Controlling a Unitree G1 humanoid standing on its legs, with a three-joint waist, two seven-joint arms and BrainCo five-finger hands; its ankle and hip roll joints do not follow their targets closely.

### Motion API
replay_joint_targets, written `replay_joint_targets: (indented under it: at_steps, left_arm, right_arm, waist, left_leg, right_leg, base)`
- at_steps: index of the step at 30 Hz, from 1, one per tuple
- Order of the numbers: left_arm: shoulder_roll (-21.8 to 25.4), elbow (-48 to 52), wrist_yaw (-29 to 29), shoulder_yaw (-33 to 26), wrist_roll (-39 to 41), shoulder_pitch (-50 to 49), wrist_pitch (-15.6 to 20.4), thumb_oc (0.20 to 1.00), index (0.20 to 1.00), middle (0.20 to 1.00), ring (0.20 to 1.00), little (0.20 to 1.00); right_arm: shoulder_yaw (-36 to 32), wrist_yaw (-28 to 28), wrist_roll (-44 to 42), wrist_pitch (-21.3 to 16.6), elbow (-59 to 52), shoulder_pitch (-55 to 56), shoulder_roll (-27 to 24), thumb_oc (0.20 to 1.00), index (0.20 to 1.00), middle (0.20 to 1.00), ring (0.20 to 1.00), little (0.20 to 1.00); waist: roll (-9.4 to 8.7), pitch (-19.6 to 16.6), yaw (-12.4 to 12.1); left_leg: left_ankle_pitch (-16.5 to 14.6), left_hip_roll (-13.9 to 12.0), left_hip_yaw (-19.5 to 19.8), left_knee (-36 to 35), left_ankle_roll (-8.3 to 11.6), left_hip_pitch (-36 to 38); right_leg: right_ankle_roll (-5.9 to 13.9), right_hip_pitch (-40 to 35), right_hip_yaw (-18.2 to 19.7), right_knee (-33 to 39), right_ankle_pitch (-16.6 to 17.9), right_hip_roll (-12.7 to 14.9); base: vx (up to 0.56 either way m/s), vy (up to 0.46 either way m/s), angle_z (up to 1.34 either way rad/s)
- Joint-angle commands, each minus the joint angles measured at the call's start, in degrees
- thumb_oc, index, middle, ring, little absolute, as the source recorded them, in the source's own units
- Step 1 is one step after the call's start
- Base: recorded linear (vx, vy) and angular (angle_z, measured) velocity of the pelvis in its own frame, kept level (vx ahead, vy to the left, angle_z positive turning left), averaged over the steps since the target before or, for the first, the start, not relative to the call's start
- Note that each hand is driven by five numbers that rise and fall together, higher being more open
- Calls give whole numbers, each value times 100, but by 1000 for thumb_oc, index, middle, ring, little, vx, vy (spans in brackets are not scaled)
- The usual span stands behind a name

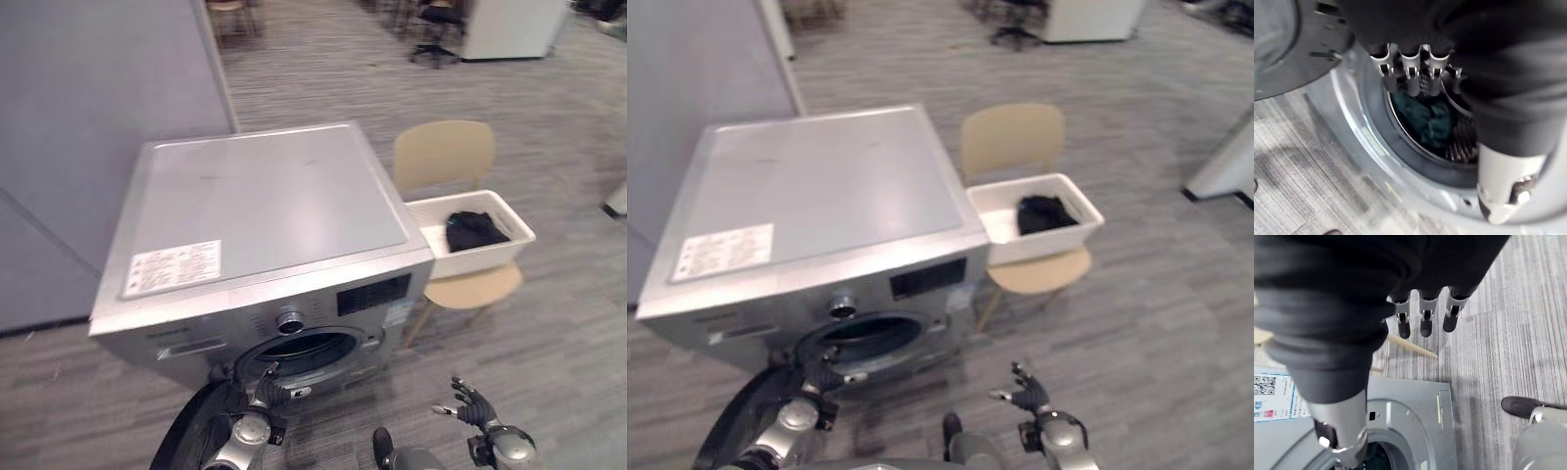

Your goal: Grab the laundry basket,head to the washer,open it,put in the laundry and shut it.

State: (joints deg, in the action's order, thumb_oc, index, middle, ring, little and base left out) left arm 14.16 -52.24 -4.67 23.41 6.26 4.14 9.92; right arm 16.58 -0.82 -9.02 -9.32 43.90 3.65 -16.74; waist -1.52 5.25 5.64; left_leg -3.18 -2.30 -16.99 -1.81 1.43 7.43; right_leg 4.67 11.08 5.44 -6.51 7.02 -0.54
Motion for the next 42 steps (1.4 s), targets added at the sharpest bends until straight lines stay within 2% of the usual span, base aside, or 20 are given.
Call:
replay_joint_targets:
  at_steps: [1, 2, 3, 4, 6, 7, 10, 11, 12, 14, 15, 19, 24, 26, 29, 34, 35, 36, 40, 42]
  left_arm:
    - [33, 221, -96, 13, -397, 247, 243, 1000, 1000, 1000, 1000, 1000]
    - [16, 269, -88, 100, -452, 283, 226, 1000, 1000, 1000, 1000, 1000]
    - [27, 316, -103, 130, -450, 331, 220, 1000, 1000, 1000, 1000, 1000]
    - [25, 319, -104, 139, -448, 332, 216, 1000, 1000, 1000, 1000, 1000]
    - [25, 383, -110, 151, -424, 353, 196, 1000, 1000, 1000, 1000, 1000]
    - [7, 333, -83, 173, -432, 349, 190, 1000, 1000, 1000, 1000, 1000]
    - [-102, 74, -24, 160, -363, 330, 191, 1000, 1000, 1000, 1000, 1000]
    - [-210, -1, -22, 166, -285, 352, 207, 1000, 1000, 1000, 1000, 1000]
    - [-216, -5, -22, 165, -282, 358, 209, 1000, 1000, 1000, 1000, 1000]
    - [-313, 4, -62, 128, -104, 370, 248, 1000, 1000, 1000, 1000, 1000]
    - [-314, 1, -63, 132, -102, 376, 250, 1000, 1000, 1000, 1000, 1000]
    - [-410, -42, -135, 108, -52, 280, 252, 1000, 1000, 1000, 1000, 1000]
    - [-396, -30, -193, 29, 51, 240, 245, 1000, 1000, 1000, 1000, 1000]
    - [-390, 5, -183, -8, 84, 176, 246, 1000, 1000, 1000, 1000, 1000]
    - [-361, 21, -182, -52, 104, 74, 244, 1000, 1000, 1000, 1000, 1000]
    - [-184, 44, -141, -134, 160, 26, 226, 1000, 1000, 1000, 1000, 1000]
    - [-6, 95, -141, -169, 112, 61, 202, 1000, 1000, 1000, 1000, 1000]
    - [37, 74, -171, -175, 71, 76, 201, 1000, 1000, 1000, 1000, 1000]
    - [43, 5, -220, -222, 77, 153, 247, 1000, 1000, 1000, 1000, 1000]
    - [-9, -106, -237, -164, -10, 180, 249, 1000, 1000, 1000, 1000, 1000]
  right_arm:
    - [-123, -120, -126, -146, -200, -311, -251, 1000, 1000, 1000, 1000, 1000]
    - [-137, -156, -131, -157, -189, -294, -196, 1000, 1000, 1000, 1000, 1000]
    - [-140, -234, -123, -148, -126, -311, -164, 1000, 1000, 1000, 1000, 1000]
    - [-148, -239, -120, -151, -121, -311, -163, 1000, 1000, 1000, 1000, 1000]
    - [-143, -321, -99, -130, -10, -354, -127, 1000, 1000, 1000, 1000, 1000]
    - [-140, -347, -82, -113, 76, -354, -83, 1000, 1000, 1000, 1000, 1000]
    - [-152, -318, -140, -98, 273, -325, -68, 1000, 1000, 1000, 1000, 1000]
    - [-105, -315, -122, -109, 216, -277, -171, 1000, 1000, 1000, 1000, 1000]
    - [-106, -314, -124, -107, 211, -278, -177, 1000, 1000, 1000, 1000, 1000]
    - [-55, -342, -122, -87, 237, -341, -332, 1000, 1000, 1000, 1000, 1000]
    - [-61, -342, -122, -84, 235, -343, -332, 1000, 1000, 1000, 1000, 1000]
    - [29, -293, -23, -86, 27, -231, -428, 1000, 1000, 1000, 1000, 1000]
    - [91, -379, -42, -128, 81, -323, -430, 1000, 1000, 1000, 1000, 1000]
    - [67, -406, 27, -155, 1, -287, -450, 1000, 1000, 1000, 1000, 1000]
    - [132, -362, 37, -135, 64, -303, -375, 1000, 1000, 1000, 1000, 1000]
    - [316, -245, 106, -117, 206, -475, -194, 1000, 1000, 1000, 1000, 1000]
    - [394, -194, 155, -129, -24, -598, -207, 1000, 1000, 1000, 1000, 1000]
    - [404, -181, 147, -145, -178, -627, -207, 1000, 1000, 1000, 1000, 1000]
    - [516, -169, 169, -165, -213, -760, -272, 1000, 1000, 1000, 1000, 1000]
    - [547, -167, 151, -180, -264, -791, -321, 1000, 1000, 1000, 1000, 1000]
  waist:
    - [83, 254, -137]
    - [111, 243, -144]
    - [185, 199, -230]
    - [194, 220, -230]
    - [210, 156, -283]
    - [207, 101, -269]
    - [292, 10, -197]
    - [295, 129, -187]
    - [308, 143, -197]
    - [300, 384, -404]
    - [305, 389, -400]
    - [115, 485, -522]
    - [124, 600, -708]
    - [166, 620, -765]
    - [158, 521, -836]
    - [-149, 360, -1117]
    - [-304, 370, -1128]
    - [-325, 387, -1071]
    - [-160, 392, -1069]
    - [-117, 389, -922]
  left_leg:
    - [-109, -31, -248, -83, -93, -391]
    - [-80, -77, -389, -114, -84, -363]
    - [-161, -160, -663, -145, -50, -244]
    - [-175, -165, -653, -150, -48, -215]
    - [-198, -191, -1082, -126, -65, -135]
    - [-245, -171, -1209, -136, -71, -83]
    - [-461, -295, -1416, 244, -4, 12]
    - [-522, -613, -1461, 1167, 71, -149]
    - [-553, -661, -1463, 1250, 95, -168]
    - [22, -1032, -968, 2280, 410, -602]
    - [25, -1053, -949, 2311, 431, -619]
    - [-296, -789, -481, 1881, 366, -1286]
    - [602, -582, -191, 465, 517, -1817]
    - [858, -651, -678, -228, 467, -2000]
    - [1069, -587, -606, -98, 442, -1932]
    - [670, -280, -449, 383, 93, -1825]
    - [233, 55, -280, 606, -236, -1562]
    - [92, 132, -167, 641, -322, -1454]
    - [87, 50, 231, 550, -305, -1224]
    - [39, 134, 639, 443, -283, -1055]
  right_leg:
    - [438, -171, -1144, 109, -761, 590]
    - [392, -150, -1651, 61, -775, 747]
    - [386, -200, -2614, -42, -895, 1050]
    - [392, -218, -2625, -75, -926, 1053]
    - [352, -287, -3448, -169, -899, 1344]
    - [352, -339, -3501, -117, -893, 1364]
    - [314, -359, -3138, 49, -958, 1212]
    - [201, -574, -2966, 211, -1098, 1047]
    - [184, -587, -2960, 221, -1105, 1019]
    - [-45, -841, -2801, 339, -1297, 740]
    - [-58, -848, -2810, 346, -1304, 724]
    - [7, -1148, -2580, 579, -1440, 679]
    - [6, -1500, -2359, 636, -1715, 376]
    - [3, -1822, -2464, 533, -2044, 229]
    - [26, -2000, -2435, 491, -2102, 222]
    - [214, -2036, -2489, -464, -2200, 640]
    - [508, -1563, -2407, -1869, -1621, 983]
    - [533, -1251, -2165, -2244, -1500, 942]
    - [274, -822, -2093, -1365, -1764, 816]
    - [220, -435, -1395, -593, -1575, 622]
  base:
    - [-46, -72, -213]
    - [-7, -132, -207]
    - [29, -101, -149]
    - [44, -115, -121]
    - [30, -145, -167]
    - [179, -245, -183]
    - [191, -222, -136]
    - [187, -282, -75]
    - [147, -295, -52]
    - [136, -260, -77]
    - [137, -191, -91]
    - [203, -54, -50]
    - [296, 4, -35]
    - [585, 137, 2]
    - [472, 96, 16]
    - [350, 92, 12]
    - [412, 158, 91]
    - [448, 125, 113]
    - [203, -101, 95]
    - [263, -168, 81]
